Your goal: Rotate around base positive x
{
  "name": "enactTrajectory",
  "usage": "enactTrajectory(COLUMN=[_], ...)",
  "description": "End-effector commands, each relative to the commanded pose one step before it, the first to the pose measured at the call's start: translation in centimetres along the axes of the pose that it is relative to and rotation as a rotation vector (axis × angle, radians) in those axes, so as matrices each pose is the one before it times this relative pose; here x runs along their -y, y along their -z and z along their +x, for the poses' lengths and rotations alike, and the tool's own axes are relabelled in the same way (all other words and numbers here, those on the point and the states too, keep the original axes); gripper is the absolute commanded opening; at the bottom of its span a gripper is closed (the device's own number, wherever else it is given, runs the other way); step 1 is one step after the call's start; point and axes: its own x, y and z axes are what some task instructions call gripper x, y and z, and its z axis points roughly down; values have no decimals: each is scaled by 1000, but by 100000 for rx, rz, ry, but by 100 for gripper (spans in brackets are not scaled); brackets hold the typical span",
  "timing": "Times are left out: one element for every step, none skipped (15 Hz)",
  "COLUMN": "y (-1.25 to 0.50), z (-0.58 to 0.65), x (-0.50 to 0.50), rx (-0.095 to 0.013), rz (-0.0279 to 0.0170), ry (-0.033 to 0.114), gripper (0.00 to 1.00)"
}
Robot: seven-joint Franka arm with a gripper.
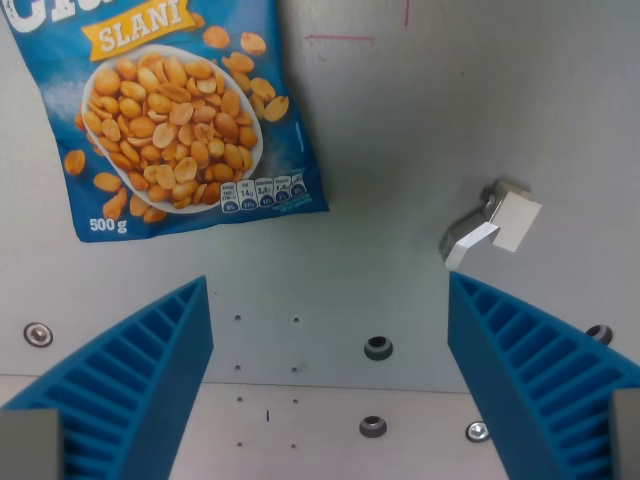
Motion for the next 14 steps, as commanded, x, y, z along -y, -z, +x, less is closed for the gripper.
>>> enactTrajectory(y=[188, 0, 0, 0, 0, 0, 0, 0, 0, 0, 0, 0, 0, 0], z=[21, 0, 0, 0, 0, 0, 0, 0, 0, 0, 0, 0, 0, 0], x=[-26, 0, 0, 0, 0, 0, 0, 0, 0, 0, 0, 0, 0, 0], rx=[-577, -116, -115, -114, -114, -113, -112, -110, -108, -106, -104, -103, -103, -102], rz=[1261, 1328, 1328, 1328, 1328, 1328, 1329, 1329, 1329, 1329, 1329, 1329, 1329, 1329], ry=[26, 19, 19, 19, 19, 19, 19, 19, 18, 18, 18, 18, 17, 17], gripper=[100, 100, 100, 100, 100, 100, 100, 100, 100, 100, 100, 100, 100, 100])
